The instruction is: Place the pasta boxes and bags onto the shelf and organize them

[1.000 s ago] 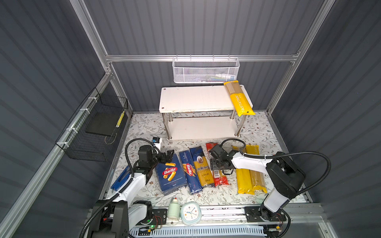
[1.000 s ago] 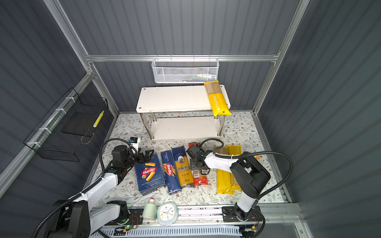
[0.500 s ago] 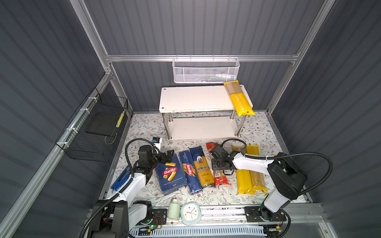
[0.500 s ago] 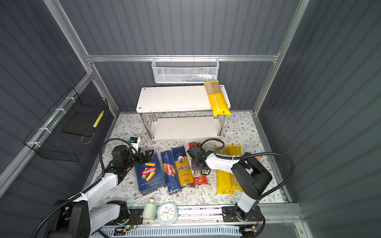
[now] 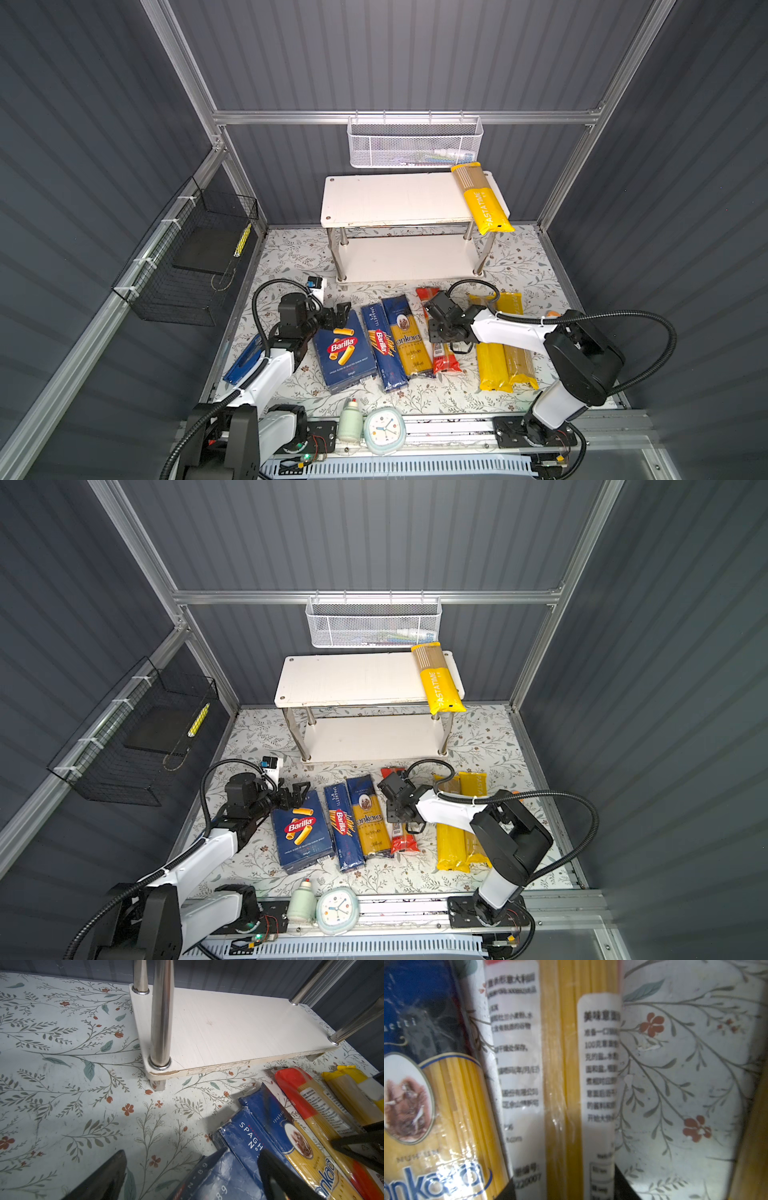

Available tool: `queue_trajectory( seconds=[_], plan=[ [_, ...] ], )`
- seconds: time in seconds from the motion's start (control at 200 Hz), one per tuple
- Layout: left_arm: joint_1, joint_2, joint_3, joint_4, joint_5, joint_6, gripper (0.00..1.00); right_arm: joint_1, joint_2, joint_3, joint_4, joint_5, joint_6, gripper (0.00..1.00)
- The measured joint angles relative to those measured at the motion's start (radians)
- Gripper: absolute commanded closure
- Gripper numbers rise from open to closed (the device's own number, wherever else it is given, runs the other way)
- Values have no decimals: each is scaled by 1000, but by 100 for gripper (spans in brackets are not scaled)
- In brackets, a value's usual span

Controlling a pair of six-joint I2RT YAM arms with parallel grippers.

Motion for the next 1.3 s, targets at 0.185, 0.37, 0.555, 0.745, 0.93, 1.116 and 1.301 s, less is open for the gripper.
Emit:
queue_trajectory(
  seconds=[0.185,0.37,0.555,0.745,0.93,1.116,1.301],
  plan=[
    [0,0,0,0,0,0,1,0,-20,-14,3,-3,-1,61],
    [0,0,0,0,0,0,1,0,-33,-22,12,-9,0,63],
    [0,0,0,0,0,0,1,0,-53,-29,9,-39,-3,64],
    [0,0,0,0,0,0,1,0,-79,-29,-2,-76,-7,65],
    [0,0,0,0,0,0,1,0,-138,-29,-5,-86,-7,65],
    [0,0,0,0,-1,0,1,0,-174,-29,-7,-90,-7,66],
    [0,0,0,0,-1,0,1,0,-206,-29,-10,-100,-6,70]
  ],
)
